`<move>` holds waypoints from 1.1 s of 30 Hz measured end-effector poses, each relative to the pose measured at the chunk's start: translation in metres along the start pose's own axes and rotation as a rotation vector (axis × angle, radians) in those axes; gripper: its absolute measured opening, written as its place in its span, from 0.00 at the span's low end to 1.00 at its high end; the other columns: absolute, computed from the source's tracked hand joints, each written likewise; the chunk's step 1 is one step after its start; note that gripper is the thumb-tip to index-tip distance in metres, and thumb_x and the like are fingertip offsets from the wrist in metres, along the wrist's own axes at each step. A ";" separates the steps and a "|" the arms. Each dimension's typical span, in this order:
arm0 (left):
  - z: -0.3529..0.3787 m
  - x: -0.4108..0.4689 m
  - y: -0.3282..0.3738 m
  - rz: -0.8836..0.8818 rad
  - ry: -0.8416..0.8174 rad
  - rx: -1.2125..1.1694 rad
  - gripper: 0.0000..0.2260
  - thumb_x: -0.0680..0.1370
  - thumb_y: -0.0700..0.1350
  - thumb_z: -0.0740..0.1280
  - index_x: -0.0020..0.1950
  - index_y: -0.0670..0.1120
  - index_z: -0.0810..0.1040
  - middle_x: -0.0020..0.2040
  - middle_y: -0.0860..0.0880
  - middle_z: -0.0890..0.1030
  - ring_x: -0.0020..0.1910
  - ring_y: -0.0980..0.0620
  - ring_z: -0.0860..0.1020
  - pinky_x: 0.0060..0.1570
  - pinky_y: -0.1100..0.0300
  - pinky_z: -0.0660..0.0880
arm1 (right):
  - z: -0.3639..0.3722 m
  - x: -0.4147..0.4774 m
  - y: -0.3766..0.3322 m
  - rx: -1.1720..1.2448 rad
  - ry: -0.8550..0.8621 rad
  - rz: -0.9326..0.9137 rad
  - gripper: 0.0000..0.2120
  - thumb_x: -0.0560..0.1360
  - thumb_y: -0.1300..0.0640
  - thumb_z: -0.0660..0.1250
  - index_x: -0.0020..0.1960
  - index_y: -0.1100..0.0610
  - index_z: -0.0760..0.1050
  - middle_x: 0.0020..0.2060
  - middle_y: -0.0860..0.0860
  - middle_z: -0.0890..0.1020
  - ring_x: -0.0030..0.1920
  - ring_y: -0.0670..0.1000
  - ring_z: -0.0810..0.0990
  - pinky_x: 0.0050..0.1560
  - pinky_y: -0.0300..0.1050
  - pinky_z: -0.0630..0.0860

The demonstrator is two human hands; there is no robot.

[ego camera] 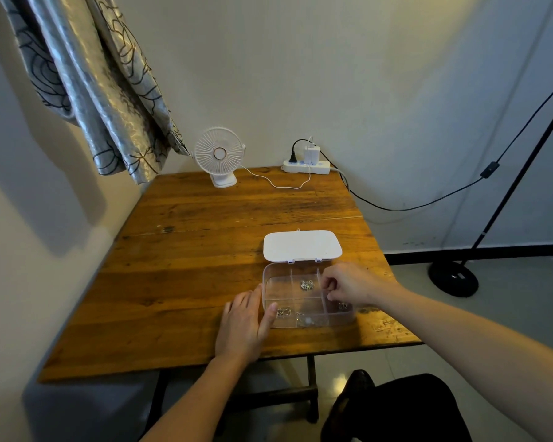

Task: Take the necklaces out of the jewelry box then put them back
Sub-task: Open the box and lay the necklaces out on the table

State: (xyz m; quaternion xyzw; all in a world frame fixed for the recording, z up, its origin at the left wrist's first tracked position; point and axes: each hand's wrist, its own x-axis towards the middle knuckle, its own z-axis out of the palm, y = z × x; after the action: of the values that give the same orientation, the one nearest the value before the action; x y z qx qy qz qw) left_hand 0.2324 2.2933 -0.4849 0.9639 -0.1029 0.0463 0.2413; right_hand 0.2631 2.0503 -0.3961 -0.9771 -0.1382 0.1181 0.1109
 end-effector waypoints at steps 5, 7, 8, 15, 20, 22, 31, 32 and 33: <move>-0.001 -0.001 0.001 0.002 0.005 0.002 0.37 0.73 0.71 0.36 0.74 0.54 0.60 0.70 0.54 0.68 0.68 0.56 0.64 0.67 0.55 0.61 | -0.002 0.000 0.003 0.040 0.007 -0.008 0.04 0.72 0.55 0.74 0.46 0.50 0.82 0.42 0.44 0.82 0.44 0.42 0.79 0.46 0.41 0.79; -0.002 -0.001 0.001 0.000 0.006 0.004 0.38 0.72 0.72 0.35 0.74 0.54 0.60 0.70 0.54 0.68 0.69 0.55 0.64 0.67 0.55 0.62 | -0.006 -0.003 0.001 0.066 0.075 -0.014 0.03 0.72 0.53 0.74 0.45 0.50 0.83 0.41 0.44 0.83 0.43 0.42 0.79 0.44 0.40 0.78; -0.002 -0.001 0.002 -0.002 0.006 0.009 0.39 0.72 0.72 0.35 0.74 0.54 0.60 0.70 0.54 0.68 0.69 0.55 0.64 0.67 0.54 0.62 | -0.009 -0.005 0.000 0.095 0.117 -0.014 0.03 0.72 0.53 0.74 0.45 0.50 0.83 0.41 0.44 0.83 0.42 0.42 0.79 0.43 0.40 0.77; -0.016 -0.002 0.010 -0.075 -0.090 -0.103 0.33 0.75 0.70 0.44 0.74 0.54 0.62 0.71 0.51 0.68 0.69 0.52 0.64 0.66 0.53 0.61 | -0.067 -0.015 -0.034 0.548 0.264 -0.068 0.02 0.71 0.59 0.74 0.44 0.55 0.84 0.38 0.46 0.84 0.41 0.45 0.82 0.43 0.41 0.78; -0.054 -0.010 0.006 -0.206 -0.046 -0.466 0.16 0.81 0.55 0.55 0.59 0.49 0.76 0.55 0.47 0.80 0.54 0.51 0.76 0.56 0.52 0.75 | -0.098 -0.024 -0.078 0.822 0.230 -0.131 0.04 0.73 0.59 0.72 0.47 0.58 0.82 0.37 0.53 0.86 0.38 0.46 0.84 0.38 0.37 0.79; -0.076 -0.019 0.001 -0.247 0.011 -0.596 0.14 0.81 0.52 0.56 0.48 0.47 0.78 0.43 0.46 0.80 0.43 0.49 0.77 0.48 0.49 0.75 | -0.103 -0.025 -0.094 0.901 0.200 -0.155 0.04 0.73 0.59 0.72 0.48 0.58 0.82 0.39 0.53 0.86 0.40 0.48 0.84 0.41 0.40 0.80; -0.132 -0.025 0.013 -0.510 0.067 -1.056 0.18 0.83 0.53 0.52 0.61 0.47 0.77 0.60 0.49 0.78 0.62 0.49 0.72 0.65 0.49 0.65 | -0.105 -0.009 -0.168 1.178 0.048 -0.204 0.07 0.75 0.59 0.69 0.51 0.60 0.81 0.40 0.54 0.84 0.42 0.52 0.83 0.43 0.45 0.78; -0.133 -0.025 0.014 -0.531 0.036 -1.114 0.18 0.83 0.53 0.51 0.59 0.47 0.78 0.58 0.48 0.80 0.61 0.49 0.74 0.65 0.48 0.65 | -0.104 -0.005 -0.173 1.191 0.040 -0.197 0.07 0.75 0.59 0.69 0.52 0.60 0.81 0.40 0.54 0.84 0.42 0.51 0.84 0.43 0.45 0.78; -0.134 -0.027 0.012 -0.539 -0.005 -1.159 0.20 0.83 0.54 0.50 0.57 0.47 0.79 0.55 0.47 0.82 0.59 0.48 0.76 0.64 0.48 0.65 | -0.102 0.001 -0.177 1.197 0.035 -0.189 0.08 0.75 0.59 0.69 0.52 0.61 0.80 0.40 0.54 0.84 0.42 0.51 0.84 0.43 0.45 0.78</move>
State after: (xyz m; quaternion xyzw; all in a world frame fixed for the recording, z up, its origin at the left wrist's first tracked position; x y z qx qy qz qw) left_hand 0.1985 2.3508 -0.3655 0.6692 0.1343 -0.0813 0.7263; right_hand 0.2473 2.1976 -0.2556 -0.7304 -0.1320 0.1487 0.6534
